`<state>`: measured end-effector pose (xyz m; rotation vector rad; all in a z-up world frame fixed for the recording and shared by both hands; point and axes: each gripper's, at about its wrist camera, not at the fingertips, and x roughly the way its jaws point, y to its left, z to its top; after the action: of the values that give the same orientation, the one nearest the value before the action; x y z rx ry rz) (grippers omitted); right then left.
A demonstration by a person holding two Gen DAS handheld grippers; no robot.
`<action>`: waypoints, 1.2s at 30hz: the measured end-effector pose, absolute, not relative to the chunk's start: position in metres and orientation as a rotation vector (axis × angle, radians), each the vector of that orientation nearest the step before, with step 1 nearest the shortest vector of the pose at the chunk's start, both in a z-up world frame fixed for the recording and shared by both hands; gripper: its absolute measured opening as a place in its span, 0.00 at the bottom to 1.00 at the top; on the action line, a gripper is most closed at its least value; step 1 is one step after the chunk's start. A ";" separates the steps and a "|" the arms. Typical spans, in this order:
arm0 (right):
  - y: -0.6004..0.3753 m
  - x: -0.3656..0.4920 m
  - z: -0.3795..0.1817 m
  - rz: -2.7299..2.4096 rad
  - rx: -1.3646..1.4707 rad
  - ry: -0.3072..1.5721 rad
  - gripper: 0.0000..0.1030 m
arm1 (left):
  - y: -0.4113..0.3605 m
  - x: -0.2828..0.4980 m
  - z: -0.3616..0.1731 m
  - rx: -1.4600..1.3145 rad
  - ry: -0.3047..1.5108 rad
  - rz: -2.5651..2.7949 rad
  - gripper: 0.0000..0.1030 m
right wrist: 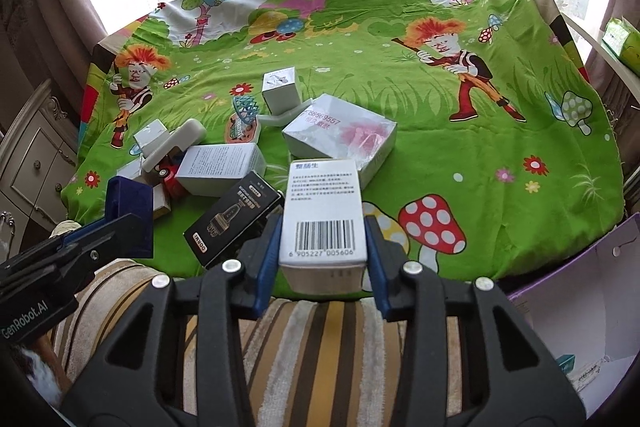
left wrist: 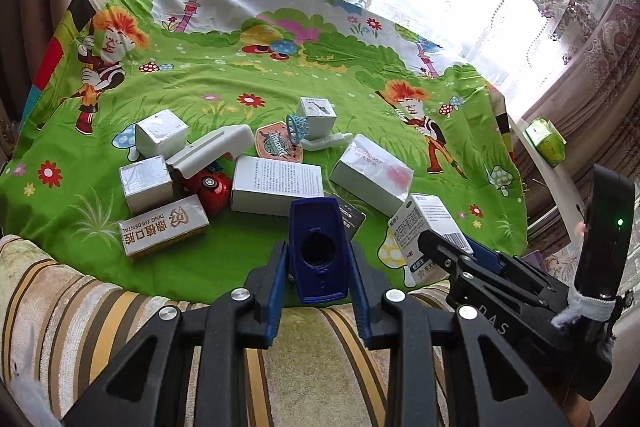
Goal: Organize rigid objects
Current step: 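Carry both items over the purple storage box and open both tools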
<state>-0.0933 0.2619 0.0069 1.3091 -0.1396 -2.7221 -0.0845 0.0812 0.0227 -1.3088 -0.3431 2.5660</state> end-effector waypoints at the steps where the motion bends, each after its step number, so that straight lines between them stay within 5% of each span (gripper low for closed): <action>1: 0.266 -0.089 0.011 -2.733 1.291 -0.146 0.42 | 0.086 -0.083 0.024 -1.301 -0.333 2.556 0.29; 36: 0.431 0.023 0.045 -3.105 1.233 -0.239 0.42 | 0.261 -0.019 0.036 -1.143 0.005 2.104 0.29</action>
<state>0.0228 0.4313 0.0454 1.2326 -0.2389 -3.1047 -0.0188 0.2611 0.0363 -1.1434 0.0049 2.1039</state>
